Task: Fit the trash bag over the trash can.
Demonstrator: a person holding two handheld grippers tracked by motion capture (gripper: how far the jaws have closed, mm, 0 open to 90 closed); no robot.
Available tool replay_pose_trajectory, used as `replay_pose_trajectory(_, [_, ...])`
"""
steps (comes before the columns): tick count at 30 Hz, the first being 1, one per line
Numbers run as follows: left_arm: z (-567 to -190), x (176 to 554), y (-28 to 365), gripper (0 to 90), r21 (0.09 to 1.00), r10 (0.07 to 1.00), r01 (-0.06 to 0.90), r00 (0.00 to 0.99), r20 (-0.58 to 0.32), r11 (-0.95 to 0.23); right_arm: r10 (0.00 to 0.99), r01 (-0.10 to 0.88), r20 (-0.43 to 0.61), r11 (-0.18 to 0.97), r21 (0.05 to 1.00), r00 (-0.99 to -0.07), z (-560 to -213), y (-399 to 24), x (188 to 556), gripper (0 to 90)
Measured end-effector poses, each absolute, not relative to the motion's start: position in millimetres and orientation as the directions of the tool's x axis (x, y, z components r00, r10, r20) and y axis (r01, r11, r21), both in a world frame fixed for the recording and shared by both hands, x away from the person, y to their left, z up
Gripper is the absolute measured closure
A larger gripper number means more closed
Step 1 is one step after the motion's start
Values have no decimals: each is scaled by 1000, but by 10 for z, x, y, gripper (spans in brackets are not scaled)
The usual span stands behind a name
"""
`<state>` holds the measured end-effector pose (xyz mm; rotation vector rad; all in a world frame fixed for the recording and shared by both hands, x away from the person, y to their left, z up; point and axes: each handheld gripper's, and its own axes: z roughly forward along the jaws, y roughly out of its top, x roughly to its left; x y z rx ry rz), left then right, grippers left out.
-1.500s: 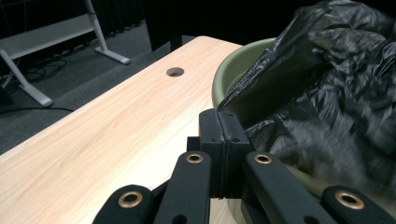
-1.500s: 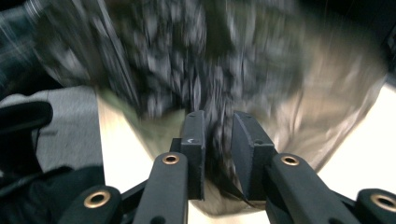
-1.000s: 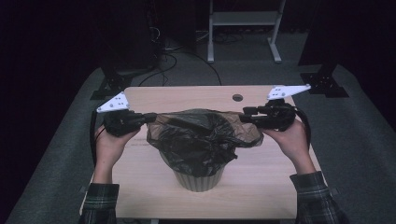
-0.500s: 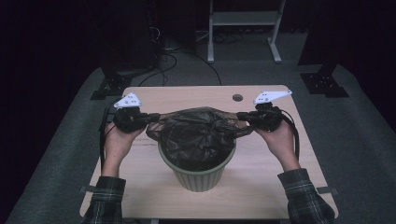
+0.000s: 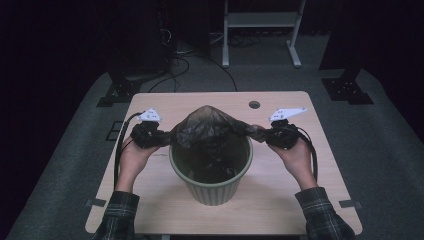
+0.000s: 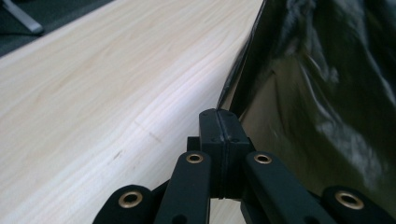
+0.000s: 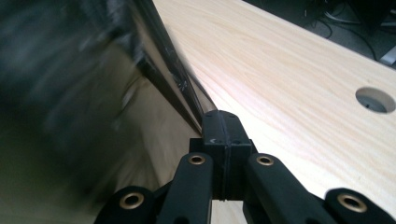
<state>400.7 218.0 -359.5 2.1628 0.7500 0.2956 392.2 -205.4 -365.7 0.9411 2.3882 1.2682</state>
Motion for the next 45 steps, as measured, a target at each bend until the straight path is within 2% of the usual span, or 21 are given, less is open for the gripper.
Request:
replay_pose_trajectory(4, [-3689, 3997, 2171, 899, 761, 594, 416, 803, -50, -498, 651, 433, 82, 401, 807, -755, -3776, -2105, 3905, 900])
replay_pose_trajectory(5, [-3693, 3997, 2168, 899, 762, 594, 415, 803, -49, -498, 654, 432, 83, 394, 811, -752, -3779, -2119, 3893, 844])
replay_pose_trajectory(6, [-3687, 3995, 2170, 899, 764, 594, 414, 803, -51, -495, 665, 433, 82, 383, 816, -743, -3766, -2140, 3887, 825])
replay_pose_trajectory(11, [-3642, 3985, 2179, 899, 770, 594, 408, 803, -47, -491, 715, 417, 80, 309, 854, -694, -3474, -2469, 3842, 715])
replay_pose_trajectory(15, [-3619, 3983, 2187, 899, 775, 594, 403, 803, -44, -486, 731, 377, 84, 246, 893, -677, -3177, -2691, 3760, 679])
replay_pose_trajectory(20, [-3599, 3985, 2167, 899, 779, 590, 397, 807, -44, -485, 594, 293, 107, 225, 929, -797, -2891, -2483, 3682, 557])
replay_pose_trajectory(24, [-3585, 3988, 2146, 899, 778, 583, 394, 811, -43, -490, 489, 244, 108, 224, 944, -866, -2746, -2116, 3725, 543])
replay_pose_trajectory(26, [-3577, 3990, 2143, 899, 779, 580, 392, 813, -45, -490, 451, 241, 106, 254, 937, -886, -2729, -1933, 3794, 571])
replay_pose_trajectory(27, [-3572, 3990, 2144, 899, 779, 579, 391, 814, -45, -490, 456, 248, 102, 273, 930, -884, -2734, -1884, 3817, 626])
replay_pose_trajectory(28, [-3566, 3987, 2146, 899, 781, 578, 391, 815, -47, -487, 458, 256, 99, 295, 920, -883, -2753, -1832, 3848, 712])
replay_pose_trajectory(29, [-3560, 3981, 2148, 899, 782, 577, 391, 815, -50, -485, 448, 261, 99, 315, 912, -888, -2775, -1801, 3862, 834])
replay_pose_trajectory(30, [-3555, 3974, 2152, 899, 783, 574, 388, 818, -48, -487, 452, 250, 82, 325, 912, -888, -2794, -1790, 3841, 900])
replay_pose_trajectory(35, [-3533, 3883, 2177, 899, 786, 562, 378, 826, -47, -490, 414, 217, 54, 356, 909, -909, -2824, -1877, 3541, 900])
replay_pose_trajectory(41, [-3563, 3736, 2228, 899, 786, 560, 375, 827, -45, -491, 358, 170, 27, 374, 912, -933, -2944, -2027, 2939, 900])
replay_pose_trajectory(45, [-3599, 3683, 2271, 899, 786, 565, 383, 823, -51, -486, 311, 172, 47, 389, 905, -949, -3104, -2034, 2690, 900])
